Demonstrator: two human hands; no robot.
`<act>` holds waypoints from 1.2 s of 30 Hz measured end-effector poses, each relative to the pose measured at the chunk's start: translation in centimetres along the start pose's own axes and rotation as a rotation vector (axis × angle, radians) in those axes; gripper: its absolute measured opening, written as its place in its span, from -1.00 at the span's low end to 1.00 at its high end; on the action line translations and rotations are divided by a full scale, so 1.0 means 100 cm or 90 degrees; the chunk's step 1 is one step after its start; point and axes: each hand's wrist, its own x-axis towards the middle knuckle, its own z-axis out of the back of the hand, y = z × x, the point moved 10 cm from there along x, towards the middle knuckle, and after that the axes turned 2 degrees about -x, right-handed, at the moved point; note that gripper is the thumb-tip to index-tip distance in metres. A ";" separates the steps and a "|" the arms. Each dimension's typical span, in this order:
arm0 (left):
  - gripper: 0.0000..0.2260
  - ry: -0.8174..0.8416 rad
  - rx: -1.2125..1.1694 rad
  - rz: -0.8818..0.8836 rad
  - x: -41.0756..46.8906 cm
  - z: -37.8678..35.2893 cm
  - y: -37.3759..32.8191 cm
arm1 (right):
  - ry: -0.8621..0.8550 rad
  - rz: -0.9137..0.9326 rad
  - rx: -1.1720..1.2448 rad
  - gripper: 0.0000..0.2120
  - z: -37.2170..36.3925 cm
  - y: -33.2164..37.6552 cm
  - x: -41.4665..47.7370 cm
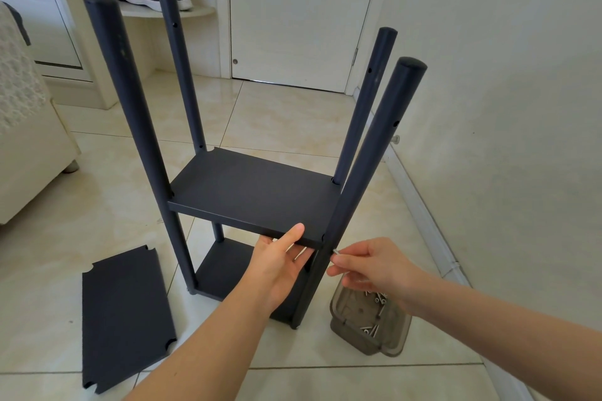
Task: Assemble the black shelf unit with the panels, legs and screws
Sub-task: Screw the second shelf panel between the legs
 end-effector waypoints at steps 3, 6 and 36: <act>-0.71 -0.005 -0.002 -0.001 0.000 0.001 0.000 | -0.030 0.019 -0.034 -0.86 0.006 0.002 0.002; -0.70 -0.007 -0.006 0.000 0.000 0.000 0.000 | -0.045 0.047 -0.066 -0.87 0.006 0.006 0.004; -0.73 -0.005 0.000 0.005 0.000 0.000 -0.001 | -0.112 0.182 -0.299 -0.85 0.003 0.016 0.007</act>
